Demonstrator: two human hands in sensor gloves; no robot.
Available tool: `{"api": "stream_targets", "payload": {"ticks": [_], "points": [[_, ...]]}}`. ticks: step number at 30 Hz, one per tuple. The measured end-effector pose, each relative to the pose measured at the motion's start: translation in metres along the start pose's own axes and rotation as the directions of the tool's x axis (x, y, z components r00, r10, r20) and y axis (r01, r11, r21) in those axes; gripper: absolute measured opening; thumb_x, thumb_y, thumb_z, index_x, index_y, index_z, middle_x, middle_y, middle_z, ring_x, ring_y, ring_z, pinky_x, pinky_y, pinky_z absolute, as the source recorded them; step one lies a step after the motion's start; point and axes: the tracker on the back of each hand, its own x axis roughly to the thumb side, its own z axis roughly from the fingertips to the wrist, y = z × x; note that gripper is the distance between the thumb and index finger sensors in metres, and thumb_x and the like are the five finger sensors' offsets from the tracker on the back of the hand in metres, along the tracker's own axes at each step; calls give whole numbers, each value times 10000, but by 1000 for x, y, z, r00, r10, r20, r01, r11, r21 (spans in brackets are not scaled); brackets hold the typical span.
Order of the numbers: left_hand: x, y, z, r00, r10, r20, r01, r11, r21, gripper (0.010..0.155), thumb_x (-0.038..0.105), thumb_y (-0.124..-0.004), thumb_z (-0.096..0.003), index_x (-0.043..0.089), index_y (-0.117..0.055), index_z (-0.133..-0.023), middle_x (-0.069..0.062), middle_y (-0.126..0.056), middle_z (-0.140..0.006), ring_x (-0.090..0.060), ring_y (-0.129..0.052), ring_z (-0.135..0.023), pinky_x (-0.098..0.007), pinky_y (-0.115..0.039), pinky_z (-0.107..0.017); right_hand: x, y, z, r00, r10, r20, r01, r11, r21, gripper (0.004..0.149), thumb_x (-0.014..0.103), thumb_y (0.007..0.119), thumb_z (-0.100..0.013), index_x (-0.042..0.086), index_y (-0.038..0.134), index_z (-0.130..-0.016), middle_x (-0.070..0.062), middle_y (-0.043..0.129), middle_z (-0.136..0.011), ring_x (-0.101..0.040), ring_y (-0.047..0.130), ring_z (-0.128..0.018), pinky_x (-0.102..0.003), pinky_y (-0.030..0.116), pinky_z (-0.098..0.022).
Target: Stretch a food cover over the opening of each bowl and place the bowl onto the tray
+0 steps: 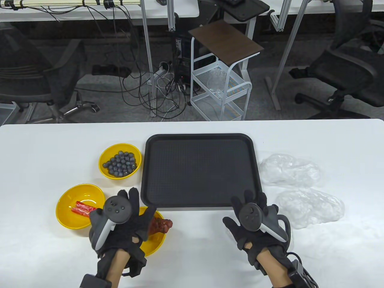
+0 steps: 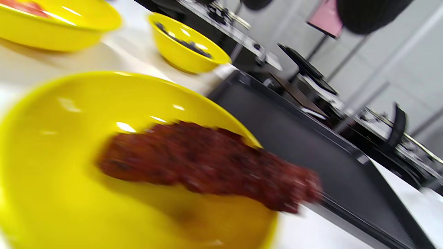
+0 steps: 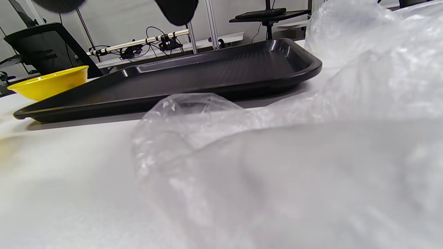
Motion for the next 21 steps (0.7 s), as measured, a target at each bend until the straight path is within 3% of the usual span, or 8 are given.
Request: {"api": "stream_targets", "payload": {"ticks": [2,5,15,21], "points": [[-17,1,1,999,-7,-49,10,998,66,782,682,-738,-477,351,-519,-1150,-103,-575,-1232,-447,-694,-1079,-606,-674,-726,2,0,0,1000,17,0,-17,1000,-5,853,715,522,-470,277,322,-1174,-162,91,-1179,-555,30,-1007,-808,193,-578],[-32,-1,2,994,-32,-103,43,994,99,740,636,-786,-479,322,-612,-1125,-116,-744,-1147,-429,-871,-949,-553,-796,-635,4,0,0,1000,21,3,-21,1000,-6,853,713,525,-470,273,333,-1174,-162,96,-1179,-557,27,-1005,-807,193,-579],[-36,-22,-16,973,-152,-174,170,981,94,690,532,-843,-481,246,-673,-1086,-116,-887,-1038,-385,-1007,-824,-472,-909,-498,3,0,0,1000,19,-1,-19,1000,3,850,708,524,-470,267,346,-1174,-170,105,-1179,-558,29,-1003,-804,199,-582],[-37,-32,-26,964,-176,-200,195,978,76,578,393,-855,-490,207,-757,-1029,-90,-991,-891,-332,-1103,-672,-403,-968,-379,1,0,0,1000,8,-2,-8,1000,-1,850,707,521,-469,266,348,-1174,-169,109,-1180,-556,33,-1005,-802,201,-585]]}}
